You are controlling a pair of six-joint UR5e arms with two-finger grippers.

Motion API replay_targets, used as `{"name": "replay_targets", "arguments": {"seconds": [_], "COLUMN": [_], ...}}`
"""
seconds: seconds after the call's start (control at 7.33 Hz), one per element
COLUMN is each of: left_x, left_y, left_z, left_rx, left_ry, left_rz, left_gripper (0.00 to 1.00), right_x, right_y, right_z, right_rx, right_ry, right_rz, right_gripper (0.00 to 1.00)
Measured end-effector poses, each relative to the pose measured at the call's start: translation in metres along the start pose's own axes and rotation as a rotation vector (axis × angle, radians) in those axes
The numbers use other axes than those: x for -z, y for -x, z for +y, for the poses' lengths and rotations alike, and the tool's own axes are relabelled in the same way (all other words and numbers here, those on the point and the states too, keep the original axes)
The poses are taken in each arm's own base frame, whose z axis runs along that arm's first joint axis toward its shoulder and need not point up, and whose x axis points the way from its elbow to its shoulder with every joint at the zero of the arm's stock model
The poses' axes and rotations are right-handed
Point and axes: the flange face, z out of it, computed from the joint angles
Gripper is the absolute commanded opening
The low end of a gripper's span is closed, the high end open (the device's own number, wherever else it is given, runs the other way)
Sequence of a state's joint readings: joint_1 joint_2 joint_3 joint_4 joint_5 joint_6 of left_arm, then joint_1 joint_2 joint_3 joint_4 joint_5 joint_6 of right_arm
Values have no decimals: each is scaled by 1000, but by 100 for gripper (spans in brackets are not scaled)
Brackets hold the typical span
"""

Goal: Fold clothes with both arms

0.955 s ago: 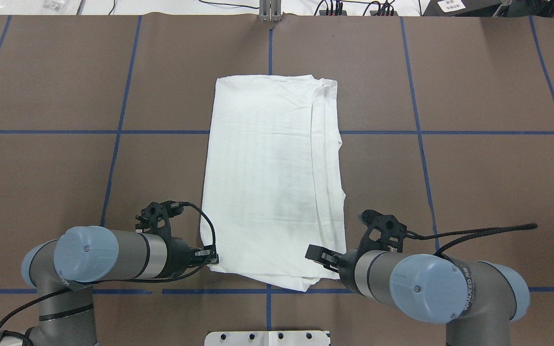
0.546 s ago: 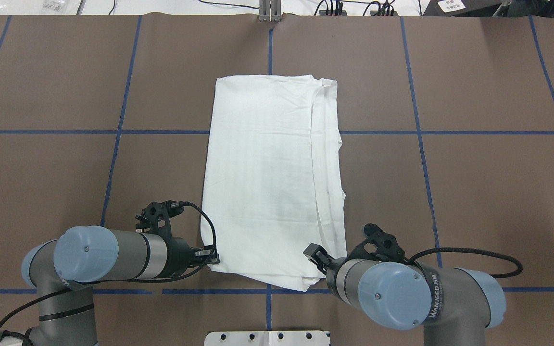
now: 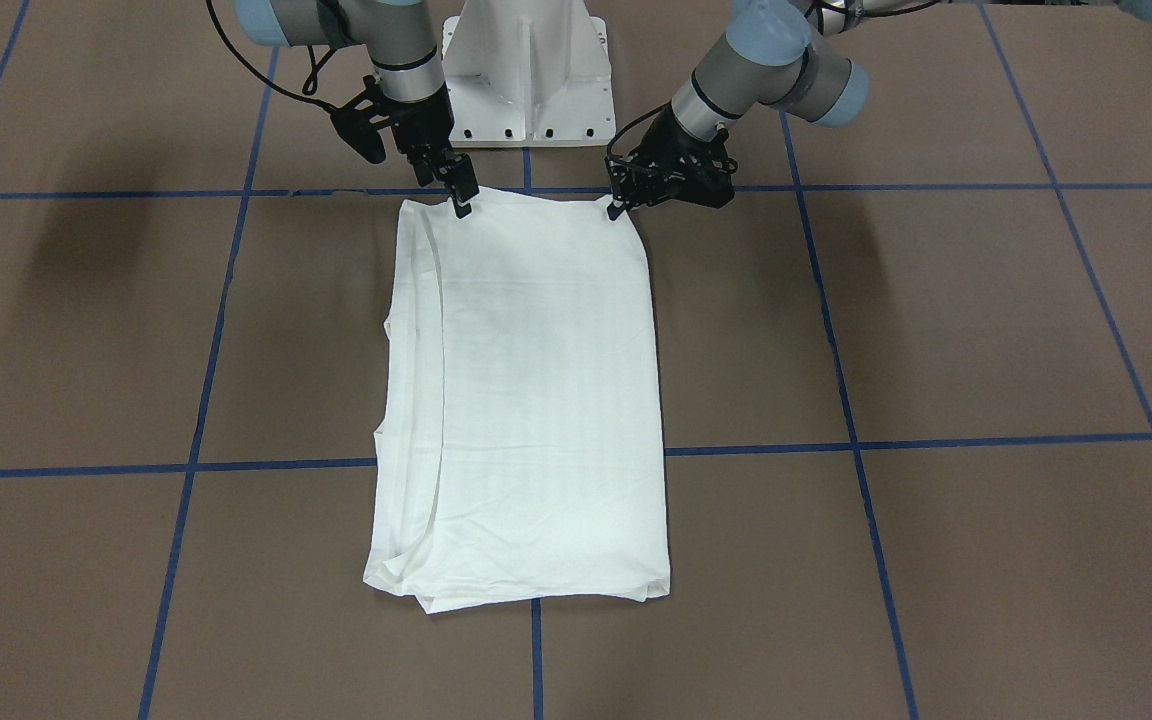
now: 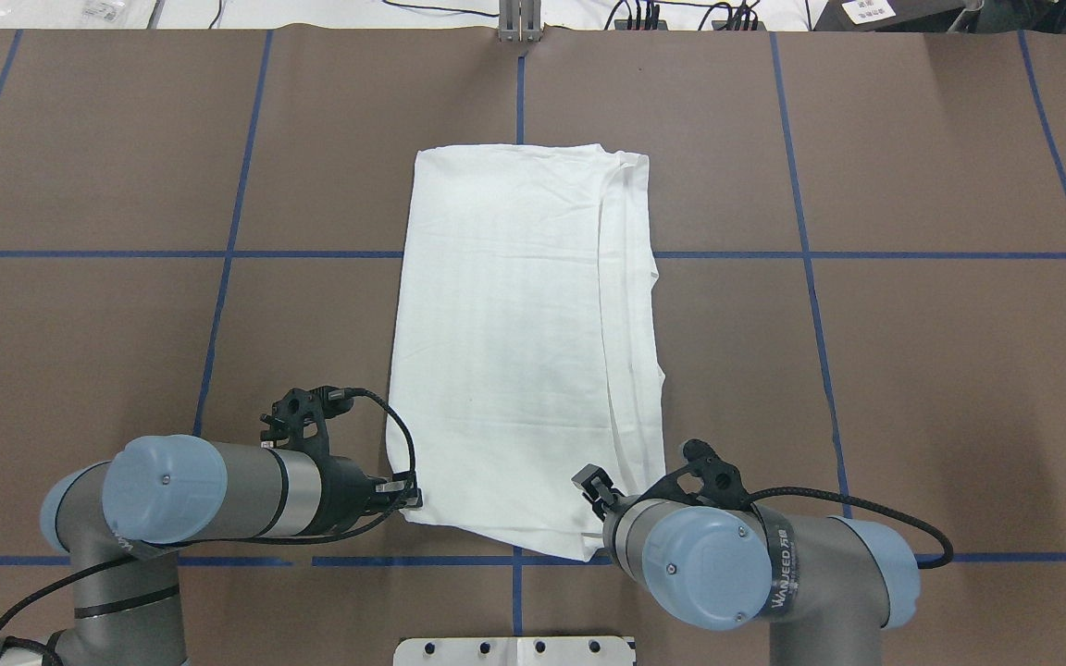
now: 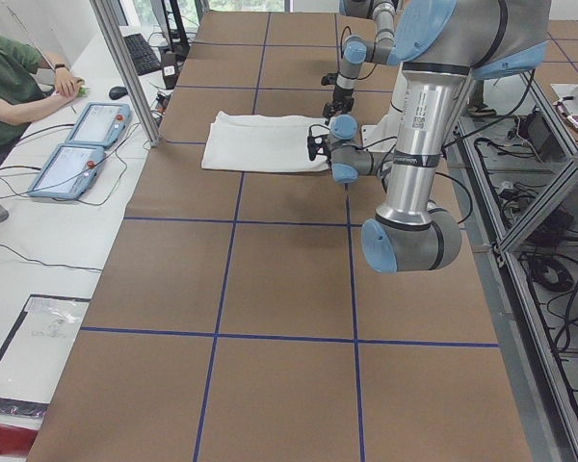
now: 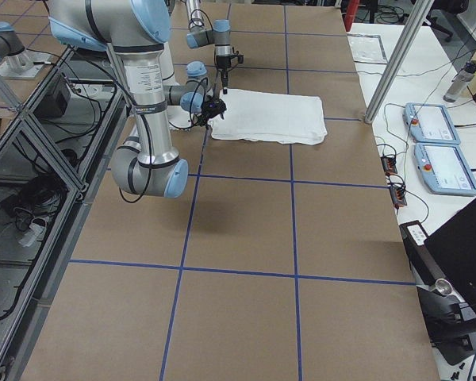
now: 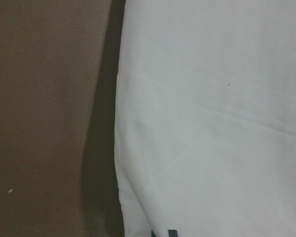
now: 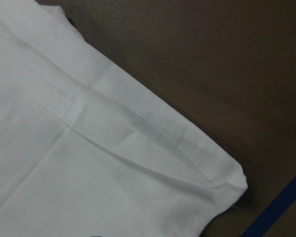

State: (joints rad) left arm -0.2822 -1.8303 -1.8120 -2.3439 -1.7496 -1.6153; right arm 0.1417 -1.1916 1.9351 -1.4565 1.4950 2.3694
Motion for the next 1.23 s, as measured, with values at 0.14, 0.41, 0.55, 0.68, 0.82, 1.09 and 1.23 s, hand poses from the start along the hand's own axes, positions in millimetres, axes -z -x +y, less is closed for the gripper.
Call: {"name": "replay_targets", "arguments": {"seconds": [0.14, 0.41, 0.55, 0.68, 0.82, 1.09, 1.23], "left_x": [0, 0, 0, 0, 0, 1, 1], "left_y": [0, 0, 0, 0, 0, -1, -1], "left_z": [0, 0, 0, 0, 0, 0, 0], "left_rx": [0, 0, 0, 0, 0, 0, 0], "left_ry": [0, 0, 0, 0, 1, 1, 1], "left_rz": [1, 1, 1, 1, 1, 2, 2], "left_gripper": [0, 0, 0, 0, 0, 0, 0], "right_x": [-5, -8, -7, -7, -9, -13, -14], "right_y": [3, 6, 7, 9, 9, 9, 9], "right_z": [4, 8, 11, 13, 14, 16, 16], "right_rx": [-2, -2, 0, 1, 2, 3, 4], "right_ry": [-9, -18, -22, -27, -32, -36, -37], "right_rz": [6, 13, 18, 23, 28, 34, 36], "right_gripper": [92, 89, 84, 76, 73, 62, 49]}}
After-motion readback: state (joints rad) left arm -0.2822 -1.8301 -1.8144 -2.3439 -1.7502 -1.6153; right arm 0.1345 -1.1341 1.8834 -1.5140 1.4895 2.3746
